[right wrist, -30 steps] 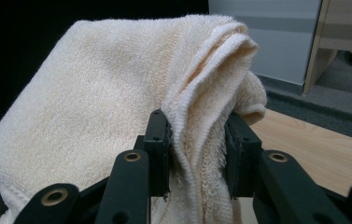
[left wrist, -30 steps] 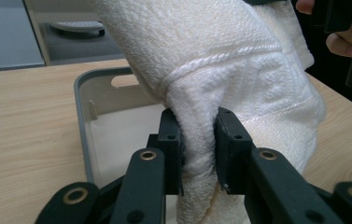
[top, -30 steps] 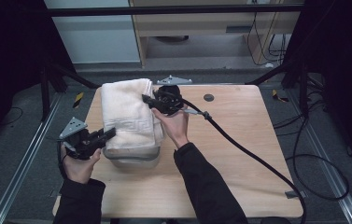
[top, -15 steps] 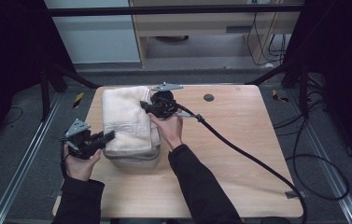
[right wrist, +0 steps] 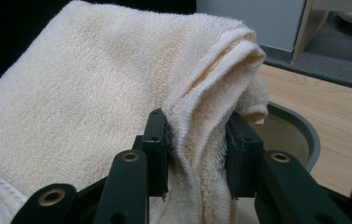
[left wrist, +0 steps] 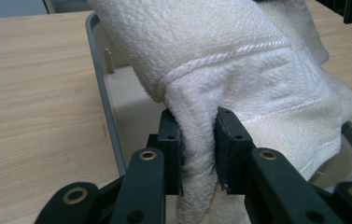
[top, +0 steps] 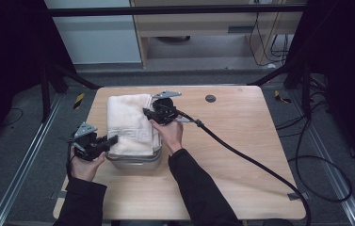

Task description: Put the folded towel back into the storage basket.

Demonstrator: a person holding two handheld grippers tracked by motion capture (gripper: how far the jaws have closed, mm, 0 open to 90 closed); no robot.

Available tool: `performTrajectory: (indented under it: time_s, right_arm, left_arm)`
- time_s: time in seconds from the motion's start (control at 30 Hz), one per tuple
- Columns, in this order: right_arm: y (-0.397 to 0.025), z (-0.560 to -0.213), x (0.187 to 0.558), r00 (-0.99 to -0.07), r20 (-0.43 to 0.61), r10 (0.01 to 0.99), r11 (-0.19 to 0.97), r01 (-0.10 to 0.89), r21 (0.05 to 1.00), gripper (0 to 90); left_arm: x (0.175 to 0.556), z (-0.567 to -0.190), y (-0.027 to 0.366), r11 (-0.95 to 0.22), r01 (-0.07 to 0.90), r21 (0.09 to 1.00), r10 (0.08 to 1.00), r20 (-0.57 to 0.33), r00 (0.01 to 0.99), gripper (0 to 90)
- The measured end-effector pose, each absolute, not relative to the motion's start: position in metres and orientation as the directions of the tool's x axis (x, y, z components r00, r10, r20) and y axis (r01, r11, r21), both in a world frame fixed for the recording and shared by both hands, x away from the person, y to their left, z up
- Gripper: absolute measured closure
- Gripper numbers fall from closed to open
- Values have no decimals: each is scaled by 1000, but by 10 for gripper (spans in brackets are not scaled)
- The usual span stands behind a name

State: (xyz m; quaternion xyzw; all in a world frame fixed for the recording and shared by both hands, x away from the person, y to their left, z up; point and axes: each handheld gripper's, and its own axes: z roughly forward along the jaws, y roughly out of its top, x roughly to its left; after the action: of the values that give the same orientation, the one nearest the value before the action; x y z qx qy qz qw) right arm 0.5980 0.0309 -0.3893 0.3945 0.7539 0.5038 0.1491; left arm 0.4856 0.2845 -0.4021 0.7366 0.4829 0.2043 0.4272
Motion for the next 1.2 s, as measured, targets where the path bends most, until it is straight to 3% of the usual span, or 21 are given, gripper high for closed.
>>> performTrajectory:
  time_s: [0.97, 1.2]
  right_arm:
    - [29, -435, 604, -607, 179, 774, 201, 505, 840, 648]
    - [28, -440, 603, -602, 165, 781, 214, 507, 835, 636]
  left_arm:
    - [503, -433, 274, -225, 597, 770, 903, -65, 424, 728]
    - [503, -433, 273, -218, 603, 768, 913, -58, 404, 686]
